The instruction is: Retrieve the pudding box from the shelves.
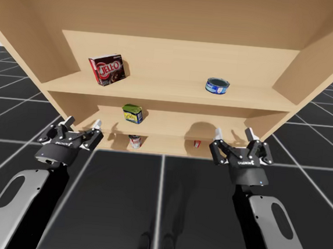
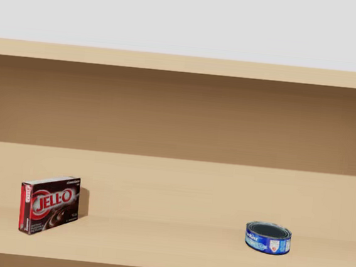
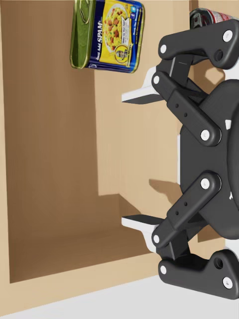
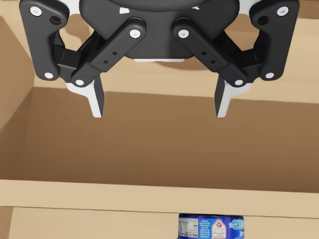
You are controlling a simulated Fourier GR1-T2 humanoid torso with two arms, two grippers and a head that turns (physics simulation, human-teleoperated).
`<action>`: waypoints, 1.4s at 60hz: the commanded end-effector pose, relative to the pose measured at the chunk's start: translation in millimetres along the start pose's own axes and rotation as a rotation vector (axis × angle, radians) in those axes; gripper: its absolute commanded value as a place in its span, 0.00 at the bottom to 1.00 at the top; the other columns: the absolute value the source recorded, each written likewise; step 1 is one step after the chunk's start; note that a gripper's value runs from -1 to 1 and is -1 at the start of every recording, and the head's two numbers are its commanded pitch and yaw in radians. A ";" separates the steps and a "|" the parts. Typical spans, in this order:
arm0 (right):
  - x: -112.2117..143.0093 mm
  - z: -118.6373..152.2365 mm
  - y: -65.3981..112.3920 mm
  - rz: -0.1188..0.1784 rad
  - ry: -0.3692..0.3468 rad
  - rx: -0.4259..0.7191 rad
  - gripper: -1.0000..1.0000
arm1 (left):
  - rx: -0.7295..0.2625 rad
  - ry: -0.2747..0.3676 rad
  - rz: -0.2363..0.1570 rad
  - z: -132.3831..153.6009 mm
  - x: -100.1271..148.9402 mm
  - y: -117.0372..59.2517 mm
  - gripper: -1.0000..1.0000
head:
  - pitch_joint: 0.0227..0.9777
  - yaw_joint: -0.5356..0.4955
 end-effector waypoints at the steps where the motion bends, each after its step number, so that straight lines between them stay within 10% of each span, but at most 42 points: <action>1: -0.7 1.3 1.3 -0.004 -0.001 -0.025 0.00 | 0.001 0.000 0.000 -0.1 0.3 0.6 0.00 | 0.03 0.52; 44: -2.3 -1.9 -0.4 0.006 0.018 -0.026 0.00 | -0.036 -0.005 0.046 5.0 9.8 -1.6 0.00 | 0.23 0.84; 84: -3.0 -2.2 -0.7 -0.012 0.025 -0.019 0.00 | -0.273 -0.042 -0.002 26.3 164.3 -17.9 0.00 | 0.23 0.86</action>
